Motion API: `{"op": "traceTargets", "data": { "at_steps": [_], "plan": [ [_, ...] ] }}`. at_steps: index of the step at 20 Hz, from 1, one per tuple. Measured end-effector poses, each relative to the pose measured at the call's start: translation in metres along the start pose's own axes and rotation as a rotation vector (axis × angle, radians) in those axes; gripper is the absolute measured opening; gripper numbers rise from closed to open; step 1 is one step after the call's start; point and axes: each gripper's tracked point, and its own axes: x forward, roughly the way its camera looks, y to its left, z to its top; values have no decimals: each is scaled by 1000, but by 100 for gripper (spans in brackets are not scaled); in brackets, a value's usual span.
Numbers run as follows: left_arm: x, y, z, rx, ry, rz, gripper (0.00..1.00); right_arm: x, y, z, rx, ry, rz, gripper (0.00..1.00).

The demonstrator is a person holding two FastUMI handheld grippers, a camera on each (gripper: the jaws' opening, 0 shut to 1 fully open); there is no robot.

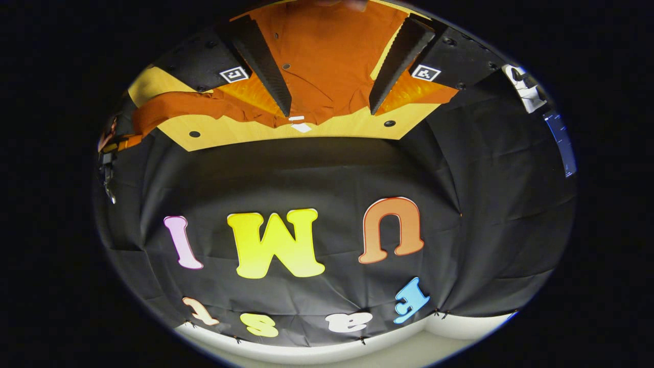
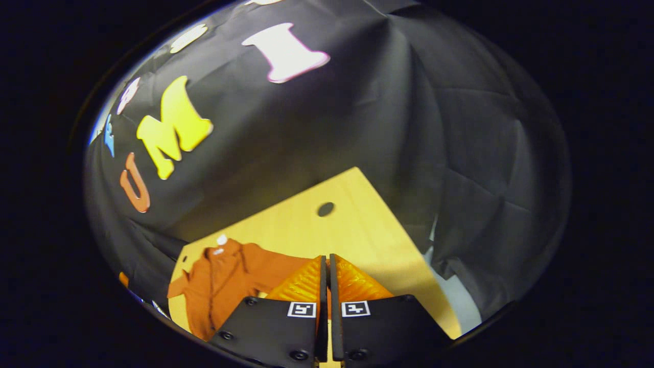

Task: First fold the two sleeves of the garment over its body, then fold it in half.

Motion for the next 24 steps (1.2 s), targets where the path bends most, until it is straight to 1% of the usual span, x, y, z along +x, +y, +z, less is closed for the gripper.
{"op": "traceTargets", "data": {
  "at_steps": [2,7,9,10,12,15,18,21,24],
  "plan": [
    [5,16,1,-25,-24,-10,100,-8,75,10,28,-16,72,4],
    [10,65,6,-51,-86,-14,100,-13,249,4,-46,-8,187,4],
    [8,88,2,-70,-85,-12,99,-6,310,-10,-70,8,230,4],
    [6,103,-1,-74,-82,0,99,7,337,-23,-88,22,250,4],
    [-2,137,-5,-65,-82,49,99,30,379,-50,-126,60,285,4],
    [-17,189,-15,-55,-70,135,99,69,431,-104,-177,131,306,4],
    [-33,235,-28,-65,-43,224,99,114,467,-158,-200,217,318,4],
    [-54,272,-42,-99,-15,313,99,156,486,-216,-200,312,296,4],
    [-71,302,-58,-111,25,382,99,194,504,-276,-192,406,264,4]
  ]
}}
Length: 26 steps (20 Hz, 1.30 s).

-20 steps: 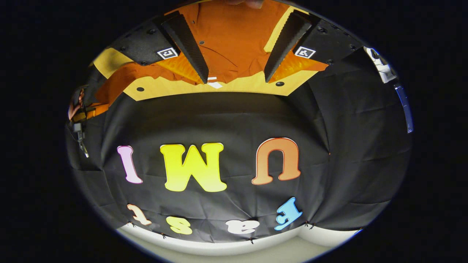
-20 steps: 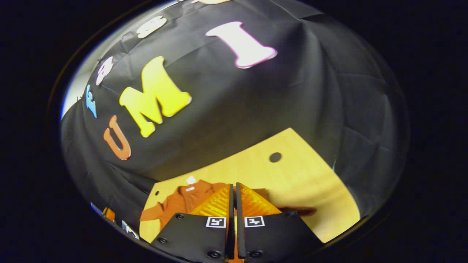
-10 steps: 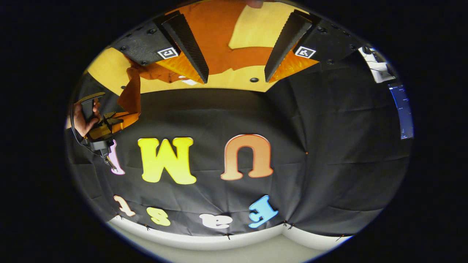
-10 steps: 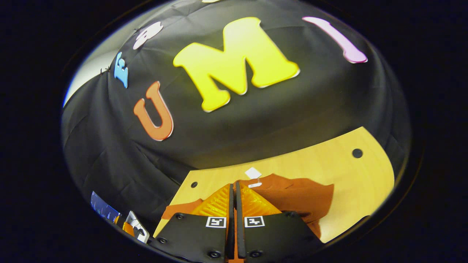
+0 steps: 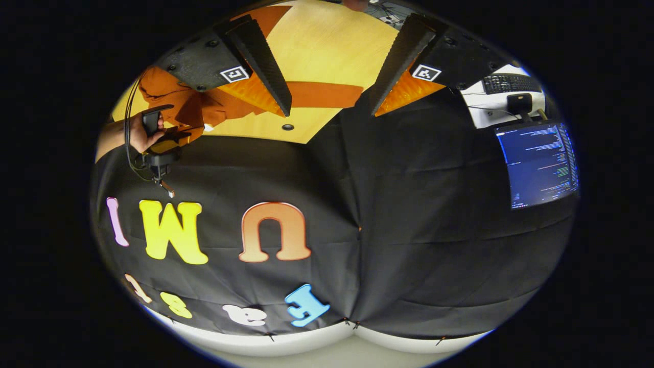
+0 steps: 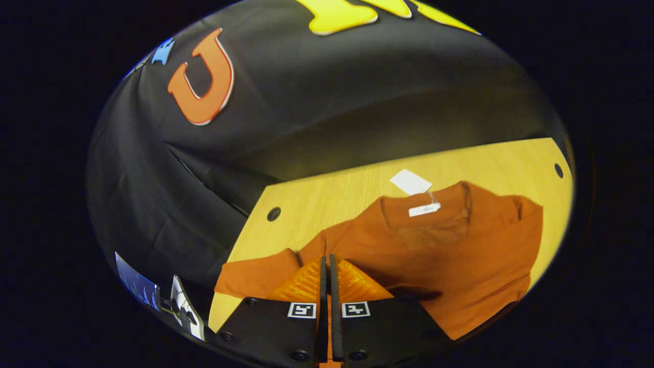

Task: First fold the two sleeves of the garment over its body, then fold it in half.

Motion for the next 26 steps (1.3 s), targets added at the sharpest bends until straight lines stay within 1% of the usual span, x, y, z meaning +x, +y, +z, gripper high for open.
{"op": "traceTargets", "data": {
  "at_steps": [1,2,3,4,5,7,8,9,11,12,13,14,15,16,19,20,21,22,24,25,26],
  "plan": [
    [-3,9,-2,-1,9,22,99,16,5,-8,7,22,-6,4],
    [-4,17,-5,-2,19,39,99,30,7,-16,14,41,-14,1],
    [-6,24,-8,-5,28,56,99,39,10,-24,16,62,-21,4],
    [-8,30,-10,-10,36,69,99,47,15,-32,26,80,-21,4],
    [-9,34,-12,-15,45,79,99,49,16,-38,35,98,-34,4],
    [-7,38,-14,-26,52,88,99,51,23,-44,55,105,-30,4],
    [-5,39,-14,-33,53,89,99,47,26,-45,41,101,-31,9],
    [-4,38,-14,-42,52,87,99,42,29,-45,28,93,-20,9],
    [2,38,-16,-59,47,75,99,34,43,-41,40,71,31,13],
    [6,36,-15,-69,43,67,99,26,48,-38,44,58,57,20],
    [11,34,-14,-80,43,56,99,18,51,-32,34,46,67,24],
    [18,31,-14,-91,40,44,99,13,49,-28,21,30,66,31],
    [26,28,-13,-103,40,28,99,6,48,-21,8,4,65,32],
    [35,26,-13,-113,39,14,99,-4,50,-13,-2,-24,76,33],
    [71,21,-17,-147,45,-55,100,-39,47,-4,-57,-86,64,82],
    [86,17,-22,-163,55,-93,99,-54,48,-2,-72,-100,67,76],
    [102,16,-29,-169,69,-121,99,-73,52,-1,-82,-116,82,76],
    [118,21,-39,-168,89,-129,100,-94,55,-2,-92,-129,99,83],
    [153,27,-53,-178,99,-157,100,-137,57,-8,-124,-160,119,83],
    [170,29,-62,-200,118,-174,99,-158,58,-15,-139,-160,122,76],
    [189,29,-74,-219,149,-207,98,-179,62,-26,-158,-155,141,83]
  ]
}}
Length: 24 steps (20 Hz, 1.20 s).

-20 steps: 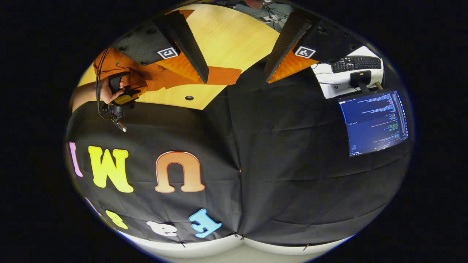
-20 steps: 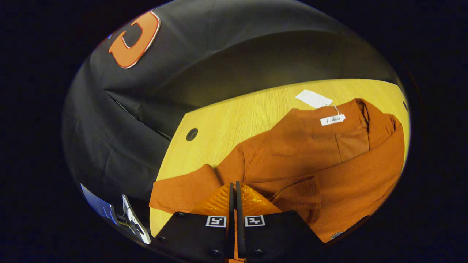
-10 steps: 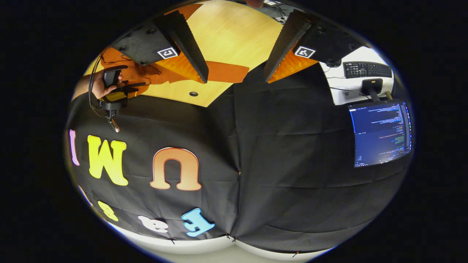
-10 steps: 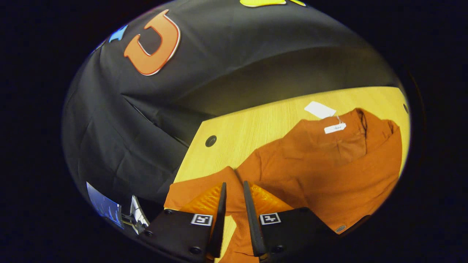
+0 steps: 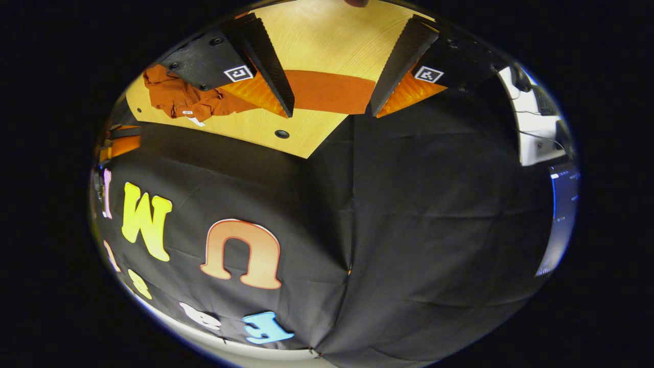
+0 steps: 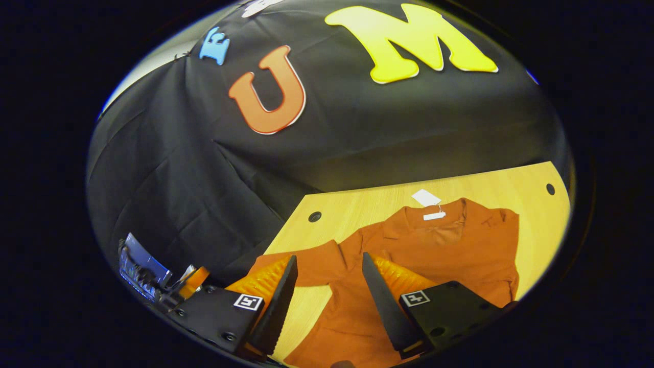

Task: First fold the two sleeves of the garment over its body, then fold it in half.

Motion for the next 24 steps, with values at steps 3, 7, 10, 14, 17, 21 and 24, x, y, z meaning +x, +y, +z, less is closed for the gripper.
{"op": "traceTargets", "data": {
  "at_steps": [3,7,10,14,17,21,24],
  "plan": [
    [51,11,-35,-62,159,-97,99,-56,4,-13,-51,-24,9,82],
    [120,54,-71,-124,293,-87,99,-108,-17,-23,-21,-41,-63,82],
    [140,60,-87,-267,392,-174,99,-131,-43,-22,-42,-60,-159,82],
    [174,69,-97,-501,439,-191,99,-143,-41,-24,-101,-68,-189,83],
    [180,71,-105,-558,469,-186,99,-144,-43,-29,-43,-56,-182,83],
    [181,59,-125,-530,553,-206,97,-144,-64,-34,68,-49,-203,83],
    [184,61,-115,-499,515,-173,62,-145,-71,-38,89,-42,-208,76]
  ]
}}
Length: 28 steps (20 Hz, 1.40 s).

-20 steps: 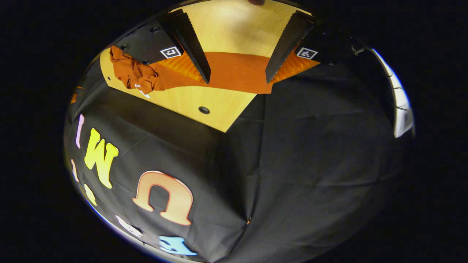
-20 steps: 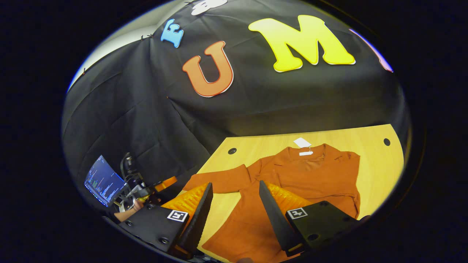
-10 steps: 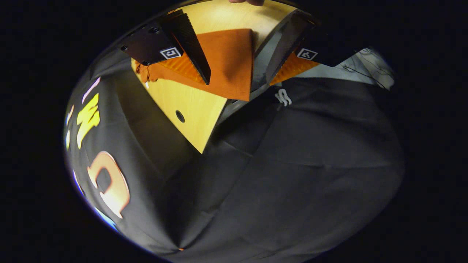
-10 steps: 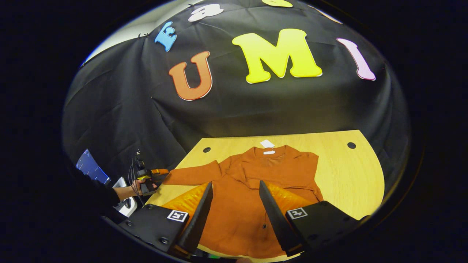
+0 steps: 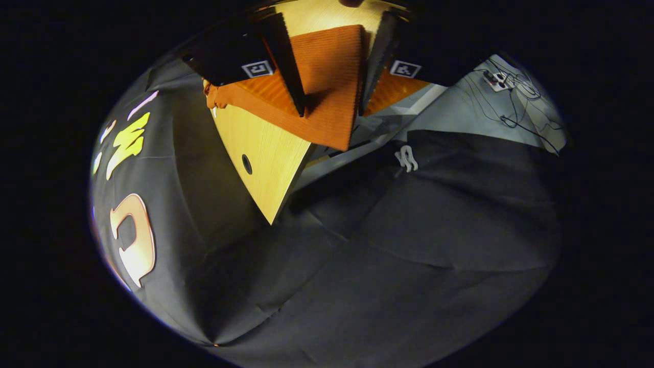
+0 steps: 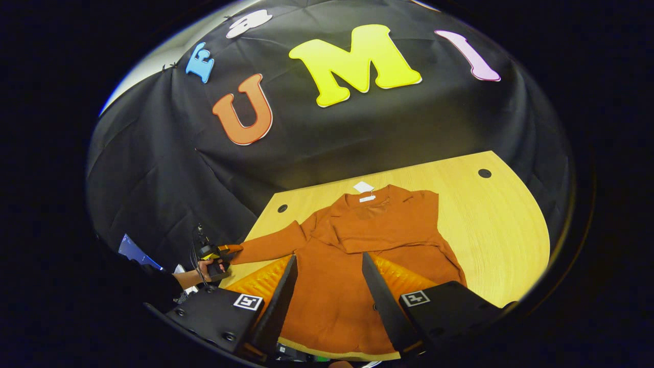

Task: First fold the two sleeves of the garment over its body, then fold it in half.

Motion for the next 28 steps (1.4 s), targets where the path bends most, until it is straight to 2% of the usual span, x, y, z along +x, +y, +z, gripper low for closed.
{"op": "traceTargets", "data": {
  "at_steps": [1,2,3,4,5,6,7,8,9,10,11,12,13,16,18,23,28],
  "plan": [
    [0,2,7,44,-21,28,48,0,-2,0,6,0,-1,82],
    [-2,2,13,78,-55,60,34,1,-4,0,7,-3,-4,83],
    [-4,-4,18,90,-75,55,19,0,-5,0,-1,-5,-7,82],
    [-7,-23,16,88,-71,7,5,0,-4,-2,-12,-4,-7,82],
    [-9,-36,11,101,-61,-13,4,-3,-2,-1,-27,-7,1,83],
    [-10,-43,9,127,-58,-19,3,-4,2,1,-45,-13,10,76],
    [-11,-54,8,147,-61,-35,3,-8,6,3,-66,-24,22,76],
    [-14,-74,7,162,-61,-67,3,-8,8,5,-78,-32,30,83],
    [-19,-95,6,183,-64,-94,3,-11,10,8,-85,-43,40,83],
    [-25,-117,6,210,-73,-114,3,-13,9,9,-88,-56,42,76],
    [-33,-145,4,235,-76,-148,3,-17,7,12,-84,-71,45,83],
    [-39,-169,1,260,-79,-170,3,-20,4,15,-75,-88,46,83],
    [-46,-196,-3,294,-83,-193,3,-23,2,18,-62,-108,47,89],
    [-65,-292,-26,403,-93,-292,3,-39,-11,26,-44,-164,50,88],
    [-72,-348,-50,454,-79,-362,3,-60,-26,29,-30,-194,44,88],
    [-66,-464,-128,531,7,-466,3,-119,-82,41,-4,-303,-29,88],
    [-46,-545,-243,625,139,-555,3,-167,-145,45,98,-368,-131,88]
  ]
}}
